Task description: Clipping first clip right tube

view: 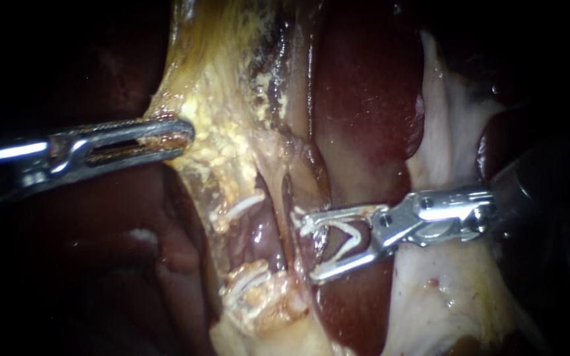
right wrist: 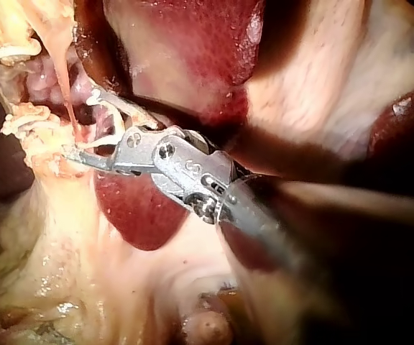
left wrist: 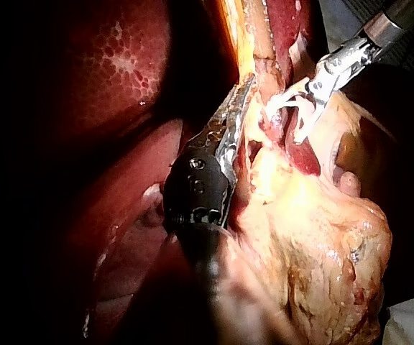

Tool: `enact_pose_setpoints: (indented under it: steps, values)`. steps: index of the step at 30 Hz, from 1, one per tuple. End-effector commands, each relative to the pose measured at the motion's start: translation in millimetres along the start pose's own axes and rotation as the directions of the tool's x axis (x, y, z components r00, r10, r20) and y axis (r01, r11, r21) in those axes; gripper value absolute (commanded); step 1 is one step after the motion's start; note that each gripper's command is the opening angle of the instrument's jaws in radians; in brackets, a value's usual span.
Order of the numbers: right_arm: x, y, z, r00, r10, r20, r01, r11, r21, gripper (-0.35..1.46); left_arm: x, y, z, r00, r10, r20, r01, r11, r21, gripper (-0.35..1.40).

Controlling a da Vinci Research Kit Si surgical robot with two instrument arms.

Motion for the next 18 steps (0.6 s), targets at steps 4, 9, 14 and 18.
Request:
enact_pose_setpoints:
  steps: [4,9,14,18]
  values:
    - [-0.1,0.1,1.5,1.000,-0.005,0.000,0.005,1.000,0.021,0.59,0.0,-0.1,0.0,1.0000,0.000,-0.001,0.000,1.000,0.002,-0.35]
    - [0.1,0.4,3.0,1.000,-0.012,-0.027,0.014,0.998,0.063,0.58,0.0,-0.1,0.0,1.0000,0.000,-0.001,0.000,1.000,0.001,-0.35]
    - [0.2,0.3,3.4,0.999,-0.015,-0.030,0.017,0.996,0.086,0.55,0.1,-0.2,0.0,1.0000,0.000,-0.001,0.000,1.000,0.001,-0.35]
    - [0.3,0.1,3.4,1.000,0.002,-0.029,0.001,0.995,0.104,0.48,0.1,-0.2,0.0,1.0000,0.000,-0.001,0.000,1.000,0.001,-0.35]
